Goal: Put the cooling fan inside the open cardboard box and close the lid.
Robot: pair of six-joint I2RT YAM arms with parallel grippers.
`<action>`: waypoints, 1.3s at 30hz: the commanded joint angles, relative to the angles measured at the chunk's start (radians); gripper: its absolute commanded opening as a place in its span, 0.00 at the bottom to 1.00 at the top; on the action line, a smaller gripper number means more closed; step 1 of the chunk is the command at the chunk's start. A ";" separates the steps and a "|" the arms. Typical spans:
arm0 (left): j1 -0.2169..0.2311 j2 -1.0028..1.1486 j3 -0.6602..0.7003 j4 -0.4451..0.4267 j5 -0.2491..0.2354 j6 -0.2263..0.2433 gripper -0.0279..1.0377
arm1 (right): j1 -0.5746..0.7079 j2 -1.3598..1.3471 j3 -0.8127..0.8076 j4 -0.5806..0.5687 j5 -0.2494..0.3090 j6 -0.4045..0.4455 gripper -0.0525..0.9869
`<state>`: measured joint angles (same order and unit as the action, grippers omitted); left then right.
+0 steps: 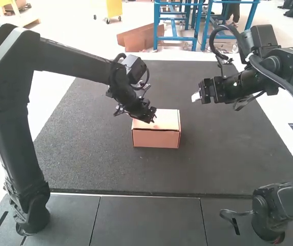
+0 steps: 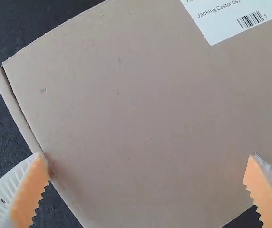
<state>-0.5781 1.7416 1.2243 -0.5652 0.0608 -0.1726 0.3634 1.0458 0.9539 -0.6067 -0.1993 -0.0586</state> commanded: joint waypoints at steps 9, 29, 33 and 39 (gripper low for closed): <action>0.112 -0.202 0.208 -0.133 -0.024 -0.002 0.94 | 0.003 -0.006 0.040 0.013 -0.009 0.019 0.92; 0.307 -0.847 -0.339 0.271 0.011 0.038 0.94 | -0.049 -0.181 -0.080 0.413 0.170 0.123 0.92; 0.307 -0.945 -0.444 0.372 -0.004 0.038 0.93 | -0.072 -0.254 -0.147 0.461 0.170 0.118 0.92; 0.307 -1.091 -0.598 0.527 -0.075 0.030 0.93 | -0.104 -0.406 -0.290 0.530 0.181 0.085 0.92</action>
<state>-0.2794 0.7143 0.6662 -0.0757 0.0475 -0.1467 0.2848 0.7013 0.6964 -0.1017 -0.0353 0.0475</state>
